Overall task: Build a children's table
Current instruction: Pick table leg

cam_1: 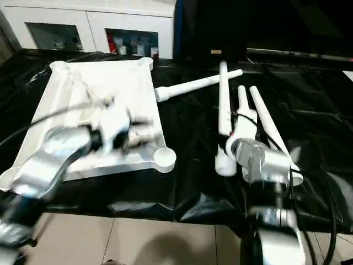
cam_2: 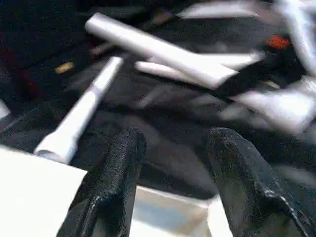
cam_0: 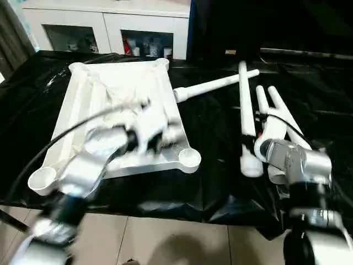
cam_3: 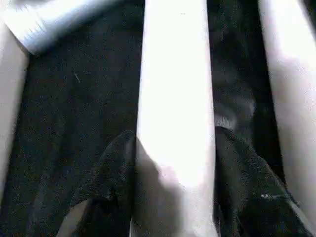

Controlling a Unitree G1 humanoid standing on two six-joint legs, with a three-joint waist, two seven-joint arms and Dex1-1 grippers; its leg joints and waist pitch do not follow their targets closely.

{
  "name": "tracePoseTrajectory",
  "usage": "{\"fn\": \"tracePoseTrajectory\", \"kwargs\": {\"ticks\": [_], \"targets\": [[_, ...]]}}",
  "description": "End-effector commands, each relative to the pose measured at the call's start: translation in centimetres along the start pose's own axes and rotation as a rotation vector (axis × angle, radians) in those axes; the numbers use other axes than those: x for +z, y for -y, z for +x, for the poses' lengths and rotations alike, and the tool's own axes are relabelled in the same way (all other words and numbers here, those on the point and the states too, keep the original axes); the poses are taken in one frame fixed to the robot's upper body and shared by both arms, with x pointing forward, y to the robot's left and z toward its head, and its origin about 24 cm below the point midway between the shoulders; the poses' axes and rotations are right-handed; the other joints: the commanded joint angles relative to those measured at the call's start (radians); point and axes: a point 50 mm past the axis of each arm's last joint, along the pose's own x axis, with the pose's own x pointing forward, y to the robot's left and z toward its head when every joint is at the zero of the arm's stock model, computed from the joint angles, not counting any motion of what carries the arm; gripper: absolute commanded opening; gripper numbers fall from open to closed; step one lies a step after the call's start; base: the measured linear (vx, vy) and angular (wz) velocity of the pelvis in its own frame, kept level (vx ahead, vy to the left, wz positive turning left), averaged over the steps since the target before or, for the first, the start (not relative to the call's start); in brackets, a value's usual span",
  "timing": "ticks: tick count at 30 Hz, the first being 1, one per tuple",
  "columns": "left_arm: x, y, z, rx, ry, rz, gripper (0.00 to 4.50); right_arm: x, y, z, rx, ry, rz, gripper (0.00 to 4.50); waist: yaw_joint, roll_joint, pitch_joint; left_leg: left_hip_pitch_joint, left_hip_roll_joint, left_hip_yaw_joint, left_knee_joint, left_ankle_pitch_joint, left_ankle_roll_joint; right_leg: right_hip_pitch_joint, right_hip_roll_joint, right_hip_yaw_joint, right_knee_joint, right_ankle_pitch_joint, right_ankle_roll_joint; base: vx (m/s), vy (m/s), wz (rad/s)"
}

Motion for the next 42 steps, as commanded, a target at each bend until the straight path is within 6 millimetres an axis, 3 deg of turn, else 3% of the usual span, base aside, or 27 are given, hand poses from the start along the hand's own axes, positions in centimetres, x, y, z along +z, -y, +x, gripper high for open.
{"fn": "tracePoseTrajectory", "kwargs": {"ticks": [1,4,5,7,9,14,17,19,32,33,42], "targets": [[0.2,-0.6,0.1,0.048,0.005,-0.059,2.78,1.1,-0.3,-0.5,0.025,0.087,0.023,1.86,0.005,-0.001,-0.077,0.012,0.021,-0.003,-0.053,-0.017,0.002,0.060,-0.057,0.052,-0.059,0.179,-0.233,0.000,0.000,0.00],[0.9,-0.7,1.4,0.080,0.055,-0.302,3.20,2.1,-2.2,-1.4,0.200,0.256,0.025,1.86,0.007,-0.001,-0.077,0.010,0.021,-0.004,-0.051,-0.004,0.025,0.059,-0.059,0.052,-0.060,0.189,-0.244,0.000,0.000,0.00],[0.9,-0.7,1.4,0.080,0.055,-0.302,3.23,2.1,-2.2,-1.4,0.200,0.256,0.025,1.86,0.009,-0.001,-0.078,0.009,0.020,-0.003,-0.048,-0.010,0.037,0.060,-0.060,0.050,-0.060,0.199,-0.254,0.000,0.000,0.00],[1.4,-0.2,2.5,0.051,0.085,-0.454,3.25,2.2,-4.0,-1.9,0.380,0.287,0.023,1.86,0.010,-0.003,-0.080,0.008,0.017,-0.001,-0.047,-0.004,0.052,0.062,-0.057,0.050,-0.058,0.215,-0.260,0.000,0.000,0.00],[1.8,0.0,2.9,0.029,0.108,-0.500,3.64,1.9,-4.8,-2.2,0.452,0.281,0.000,1.86,0.015,-0.004,-0.076,0.006,0.021,-0.006,-0.049,-0.004,0.074,0.061,-0.058,0.049,-0.062,0.198,-0.265,0.000,0.000,0.00],[2.3,0.6,4.4,-0.012,0.119,-0.582,4.05,1.2,-7.1,-3.4,0.666,0.272,-0.048,1.86,0.025,-0.005,-0.075,0.008,0.022,-0.006,-0.049,-0.012,0.080,0.060,-0.057,0.049,-0.067,0.172,-0.250,0.000,0.000,0.00],[2.8,0.8,4.7,-0.028,0.140,-0.647,4.15,0.9,-7.7,-3.8,0.720,0.274,-0.060,1.86,0.028,-0.003,-0.074,0.010,0.024,-0.008,-0.051,-0.027,0.065,0.059,-0.062,0.049,-0.069,0.153,-0.254,0.000,0.000,0.00],[3.2,0.9,4.8,-0.054,0.166,-0.698,4.46,0.8,-7.8,-3.9,0.742,0.277,-0.069,1.86,0.029,-0.004,-0.074,0.007,0.024,-0.009,-0.052,-0.027,0.061,0.060,-0.062,0.049,-0.068,0.152,-0.254,0.000,0.000,0.00],[4.1,0.9,4.0,-0.133,0.231,-0.851,4.50,0.8,-8.0,-4.0,0.772,0.285,-0.105,1.86,0.027,-0.005,-0.072,0.004,0.020,-0.009,-0.052,-0.027,0.058,0.063,-0.060,0.048,-0.071,0.146,-0.245,0.000,0.000,0.00],[4.1,0.8,4.0,-0.124,0.228,-0.854,4.21,0.8,-8.0,-4.0,0.774,0.285,-0.105,1.86,0.027,-0.005,-0.072,0.004,0.020,-0.009,-0.052,-0.030,0.058,0.063,-0.061,0.048,-0.072,0.142,-0.245,0.000,0.000,0.00],[3.9,1.0,4.0,-0.133,0.213,-0.827,3.58,0.6,-8.1,-4.1,0.783,0.277,-0.120,1.86,0.025,-0.004,-0.072,0.005,0.022,-0.010,-0.054,-0.032,0.054,0.062,-0.060,0.049,-0.073,0.137,-0.236,0.000,0.000,0.00]]}}
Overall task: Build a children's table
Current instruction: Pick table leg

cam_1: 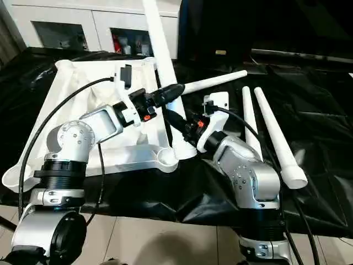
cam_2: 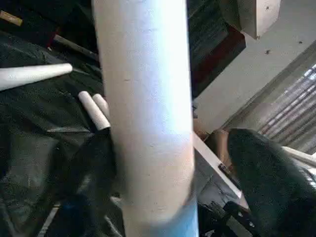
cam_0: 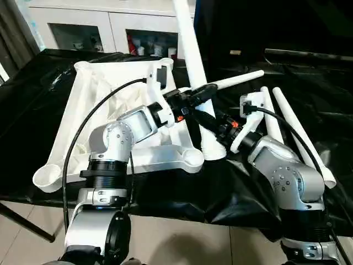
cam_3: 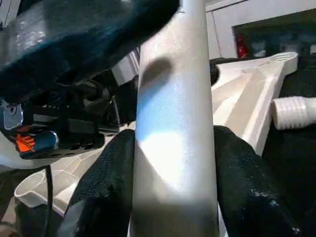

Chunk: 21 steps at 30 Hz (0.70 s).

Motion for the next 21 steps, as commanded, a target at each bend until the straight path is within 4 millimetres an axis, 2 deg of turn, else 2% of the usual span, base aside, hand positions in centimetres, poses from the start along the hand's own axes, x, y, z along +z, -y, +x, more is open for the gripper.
{"fn": "tracePoseTrajectory", "kwargs": {"ticks": [1,3,6,8,13,14,21], "targets": [[0.18,0.50,0.22,-0.015,-0.007,0.033,3.47,0.70,-0.31,-0.13,0.022,0.031,-0.026,1.86,0.002,-0.004,-0.072,0.009,0.023,-0.009,-0.055,-0.037,0.043,0.062,-0.058,0.049,-0.072,0.133,-0.234,0.000,0.000,0.00],[0.10,0.43,0.24,-0.002,-0.012,0.051,3.22,0.69,-0.32,-0.15,0.023,0.026,-0.034,1.86,0.001,-0.003,-0.071,0.009,0.023,-0.009,-0.055,-0.039,0.041,0.062,-0.059,0.049,-0.072,0.132,-0.233,0.000,0.000,0.00],[0.09,0.40,0.28,0.008,-0.013,0.070,3.10,0.64,-0.42,-0.14,0.026,0.017,-0.049,1.86,0.001,-0.004,-0.071,0.009,0.023,-0.009,-0.055,-0.041,0.036,0.063,-0.059,0.050,-0.073,0.131,-0.227,0.000,0.000,0.00],[0.30,0.39,0.28,0.021,-0.004,0.080,2.77,0.62,-0.55,-0.10,0.030,0.012,-0.059,1.86,0.001,-0.005,-0.071,0.009,0.023,-0.008,-0.056,-0.040,0.037,0.062,-0.059,0.050,-0.073,0.129,-0.228,0.000,0.000,0.00],[0.53,0.35,0.18,0.028,0.003,0.093,2.43,0.62,-0.69,-0.02,0.033,0.011,-0.075,1.86,0.001,-0.007,-0.070,0.008,0.024,-0.009,-0.056,-0.040,0.040,0.062,-0.059,0.050,-0.072,0.125,-0.229,0.000,0.000,0.00],[0.56,0.35,0.16,0.027,0.004,0.092,2.25,0.61,-0.71,-0.01,0.033,0.010,-0.078,1.86,0.000,-0.008,-0.070,0.009,0.023,-0.008,-0.056,-0.041,0.041,0.061,-0.058,0.050,-0.073,0.122,-0.228,0.000,0.000,0.00],[0.86,0.52,0.03,0.003,0.013,0.091,1.98,0.71,-0.64,0.18,0.026,0.007,-0.119,1.86,0.001,-0.011,-0.070,0.008,0.023,-0.007,-0.055,-0.038,0.039,0.061,-0.060,0.050,-0.073,0.116,-0.225,0.000,0.000,0.00]]}}
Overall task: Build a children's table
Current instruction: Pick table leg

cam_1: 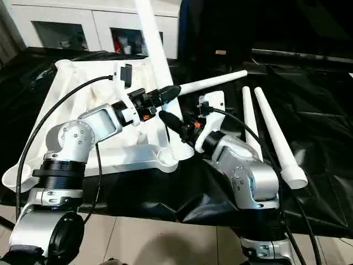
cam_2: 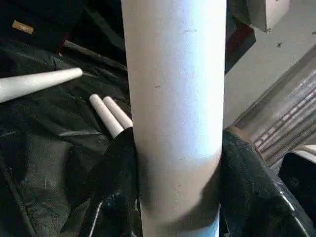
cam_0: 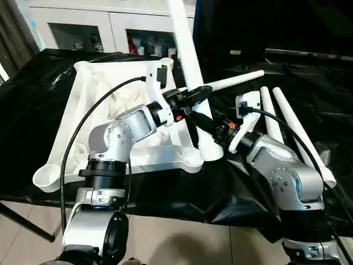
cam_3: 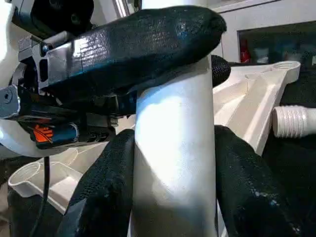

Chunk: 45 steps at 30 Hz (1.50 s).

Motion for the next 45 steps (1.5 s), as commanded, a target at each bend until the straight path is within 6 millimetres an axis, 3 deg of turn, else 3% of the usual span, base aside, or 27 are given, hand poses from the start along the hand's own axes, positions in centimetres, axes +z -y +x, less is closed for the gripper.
{"fn": "tracePoseTrajectory", "kwargs": {"ticks": [1,2,3,12,18,25,26,28,32,38,39,42,43,45], "targets": [[0.6,0.6,0.1,-0.025,0.011,0.036,1.97,0.6,-0.3,0.0,0.009,0.018,-0.038,1.86,0.002,-0.009,-0.070,0.008,0.023,-0.008,-0.056,-0.036,0.040,0.061,-0.059,0.050,-0.073,0.116,-0.225,0.000,0.000,0.00],[0.6,0.7,0.0,-0.034,0.013,0.033,1.96,0.5,-0.3,0.1,0.020,0.019,-0.015,2.42,0.001,-0.010,-0.070,0.008,0.023,-0.007,-0.056,-0.036,0.041,0.061,-0.058,0.050,-0.073,0.116,-0.224,0.000,0.000,0.00],[0.7,0.9,0.0,-0.066,0.013,0.039,1.96,0.5,-0.3,0.0,0.046,0.022,0.035,2.56,0.001,-0.010,-0.069,0.008,0.023,-0.008,-0.056,-0.039,0.043,0.061,-0.059,0.050,-0.073,0.109,-0.224,0.000,0.000,0.00],[1.2,2.2,-0.9,-0.296,-0.066,0.146,1.93,1.0,-1.2,-0.9,0.220,-0.009,0.116,3.28,0.004,-0.007,-0.069,0.011,0.023,-0.007,-0.059,-0.044,0.045,0.061,-0.058,0.051,-0.074,0.093,-0.222,0.000,0.000,0.00],[1.9,2.9,-1.9,-0.454,-0.111,0.214,1.93,0.9,-1.7,-2.6,0.390,-0.123,0.172,3.29,0.005,-0.008,-0.070,0.009,0.024,-0.006,-0.057,-0.040,0.040,0.061,-0.060,0.050,-0.070,0.104,-0.229,0.000,0.000,0.00],[2.5,4.6,-2.3,-0.615,-0.057,0.171,1.93,-0.1,-2.3,-3.2,0.457,-0.213,0.189,3.29,0.010,-0.009,-0.070,0.007,0.026,-0.006,-0.055,-0.036,0.037,0.062,-0.063,0.050,-0.069,0.108,-0.252,0.000,0.000,0.00],[2.5,4.6,-2.3,-0.615,-0.057,0.171,1.93,-0.1,-2.3,-3.2,0.457,-0.213,0.189,3.02,0.009,-0.010,-0.070,0.007,0.025,-0.005,-0.055,-0.034,0.038,0.062,-0.063,0.050,-0.069,0.109,-0.254,0.000,0.000,0.00],[2.5,4.9,-2.4,-0.649,-0.047,0.160,1.93,-0.4,-2.4,-3.2,0.456,-0.229,0.197,2.95,0.009,-0.010,-0.069,0.008,0.024,-0.005,-0.055,-0.043,0.039,0.060,-0.061,0.050,-0.071,0.089,-0.250,0.000,0.000,0.00],[2.4,4.8,-2.4,-0.647,-0.057,0.166,1.92,-0.4,-2.3,-3.3,0.455,-0.235,0.197,2.71,0.008,-0.013,-0.069,0.008,0.025,-0.006,-0.057,-0.047,0.030,0.061,-0.061,0.050,-0.073,0.064,-0.237,0.000,0.000,0.00],[2.1,3.9,-1.8,-0.534,-0.049,0.202,1.91,-0.6,-2.2,-3.0,0.421,-0.229,0.167,2.58,0.008,-0.012,-0.071,0.006,0.024,-0.006,-0.054,-0.023,0.036,0.062,-0.060,0.050,-0.069,0.107,-0.236,0.000,0.000,0.00],[2.0,3.2,-1.4,-0.446,-0.059,0.195,2.47,-0.6,-1.8,-2.5,0.358,-0.218,0.133,2.57,0.009,-0.010,-0.071,0.006,0.024,-0.006,-0.054,-0.024,0.037,0.063,-0.061,0.050,-0.070,0.105,-0.237,0.000,0.000,0.00],[1.9,2.7,-1.2,-0.389,-0.066,0.189,2.61,-0.7,-1.3,-2.0,0.266,-0.198,0.082,2.57,0.005,-0.009,-0.070,0.010,0.024,-0.007,-0.056,-0.040,0.010,0.059,-0.059,0.048,-0.073,0.070,-0.226,0.000,0.000,0.00],[1.9,2.3,-0.7,-0.272,-0.050,0.256,2.67,-0.5,-0.6,-1.2,0.145,-0.166,0.025,2.56,0.006,-0.005,-0.071,0.009,0.026,-0.008,-0.056,-0.040,0.006,0.060,-0.062,0.050,-0.073,0.070,-0.224,0.000,0.000,0.00],[1.8,2.0,-0.4,-0.189,-0.041,0.301,2.96,-0.4,-0.3,-0.9,0.088,-0.148,0.001,2.56,0.001,-0.009,-0.072,0.009,0.026,-0.009,-0.057,-0.038,-0.007,0.062,-0.061,0.049,-0.074,0.075,-0.214,0.000,0.000,0.00]]}}
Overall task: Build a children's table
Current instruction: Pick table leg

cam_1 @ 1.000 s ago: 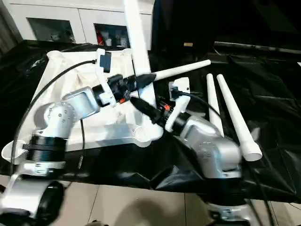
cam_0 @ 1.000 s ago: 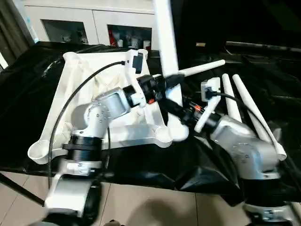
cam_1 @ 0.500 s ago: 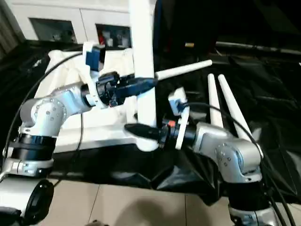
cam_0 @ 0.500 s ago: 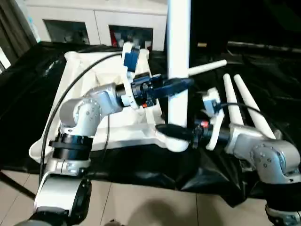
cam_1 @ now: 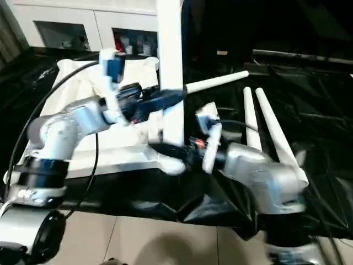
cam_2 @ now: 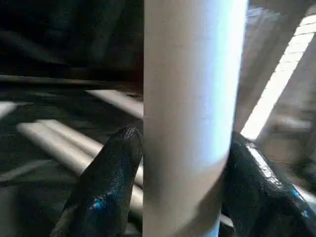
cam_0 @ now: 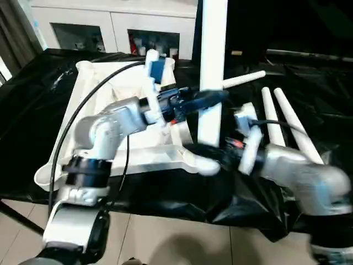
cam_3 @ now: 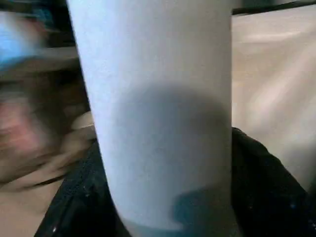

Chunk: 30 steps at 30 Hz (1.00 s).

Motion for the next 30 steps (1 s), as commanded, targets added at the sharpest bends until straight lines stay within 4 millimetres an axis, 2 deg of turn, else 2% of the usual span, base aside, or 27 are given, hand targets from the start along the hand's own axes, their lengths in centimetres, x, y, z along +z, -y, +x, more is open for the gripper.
{"fn": "tracePoseTrajectory", "kwargs": {"ticks": [1,5,6,8,9,10,15,16,20,25,26,28,30], "targets": [[0.0,-0.7,0.4,0.149,-0.025,0.072,2.99,1.4,0.3,0.4,-0.092,0.051,-0.082,2.56,0.002,-0.006,-0.073,0.009,0.026,-0.008,-0.056,-0.031,0.002,0.061,-0.060,0.050,-0.072,0.089,-0.215,0.000,0.000,0.00],[-0.1,-0.8,0.9,0.216,0.040,0.002,3.00,1.5,0.6,1.2,-0.192,0.034,-0.182,2.56,0.002,-0.010,-0.074,0.008,0.022,-0.006,-0.052,-0.007,0.008,0.064,-0.058,0.051,-0.068,0.144,-0.222,0.000,0.000,0.00],[-0.1,-1.0,1.2,0.257,0.065,-0.017,3.00,1.2,0.7,1.7,-0.247,0.020,-0.214,2.56,0.003,-0.011,-0.072,0.006,0.022,-0.007,-0.053,-0.008,0.019,0.064,-0.058,0.051,-0.068,0.143,-0.223,0.000,0.000,0.00],[-0.1,-1.1,1.3,0.263,0.066,-0.017,3.00,1.2,0.7,1.7,-0.253,0.020,-0.215,2.56,0.001,-0.010,-0.072,0.007,0.020,-0.006,-0.054,-0.024,0.022,0.064,-0.057,0.050,-0.071,0.122,-0.220,0.000,0.000,0.00],[-0.2,-1.5,1.4,0.320,0.078,-0.029,3.00,1.1,0.9,2.1,-0.293,0.016,-0.223,2.56,0.002,-0.007,-0.072,0.006,0.021,-0.007,-0.054,-0.025,0.021,0.063,-0.057,0.051,-0.070,0.120,-0.218,0.000,0.000,0.00],[0.0,-1.7,1.5,0.342,0.099,-0.044,2.71,1.0,0.9,2.3,-0.305,0.018,-0.220,2.56,-0.001,-0.009,-0.071,0.008,0.020,-0.007,-0.054,-0.036,0.017,0.061,-0.056,0.051,-0.074,0.109,-0.216,0.000,0.000,0.00],[0.7,-1.9,1.5,0.384,0.156,-0.090,2.44,0.9,0.6,2.8,-0.319,0.029,-0.215,2.56,0.001,-0.008,-0.073,0.008,0.022,-0.009,-0.053,-0.031,0.026,0.063,-0.057,0.051,-0.069,0.141,-0.222,0.000,0.000,0.00],[0.7,-1.9,1.5,0.384,0.156,-0.090,2.21,0.9,0.6,2.8,-0.319,0.029,-0.215,2.54,-0.001,-0.006,-0.073,0.008,0.021,-0.008,-0.053,-0.032,0.028,0.063,-0.056,0.051,-0.070,0.147,-0.222,0.000,0.000,0.00],[1.0,-2.4,1.3,0.443,0.184,-0.119,1.95,1.0,0.4,3.2,-0.338,0.049,-0.215,2.52,-0.002,-0.005,-0.072,0.008,0.020,-0.009,-0.053,-0.044,0.029,0.063,-0.056,0.051,-0.071,0.144,-0.220,0.000,0.000,0.00],[1.1,-2.4,1.3,0.429,0.183,-0.117,1.88,1.2,0.2,3.4,-0.318,0.084,-0.197,2.51,-0.001,-0.003,-0.072,0.011,0.023,-0.008,-0.055,-0.050,0.022,0.060,-0.056,0.052,-0.071,0.137,-0.219,0.000,0.000,0.00],[1.1,-2.4,1.3,0.429,0.181,-0.115,1.88,1.2,0.1,3.4,-0.302,0.098,-0.179,2.91,0.000,-0.003,-0.072,0.010,0.023,-0.009,-0.055,-0.047,0.022,0.061,-0.057,0.051,-0.070,0.142,-0.220,0.000,0.000,0.00],[1.2,-2.3,1.2,0.406,0.165,-0.093,1.88,1.6,0.0,3.1,-0.259,0.134,-0.103,3.00,0.000,-0.003,-0.072,0.009,0.022,-0.009,-0.055,-0.052,0.032,0.062,-0.058,0.052,-0.069,0.147,-0.221,0.000,0.000,0.00],[1.2,-2.2,1.1,0.368,0.136,-0.055,1.88,1.9,0.0,2.7,-0.236,0.142,-0.098,3.09,0.001,-0.003,-0.072,0.010,0.023,-0.009,-0.056,-0.050,0.037,0.061,-0.056,0.051,-0.070,0.140,-0.218,0.000,0.000,0.00]]}}
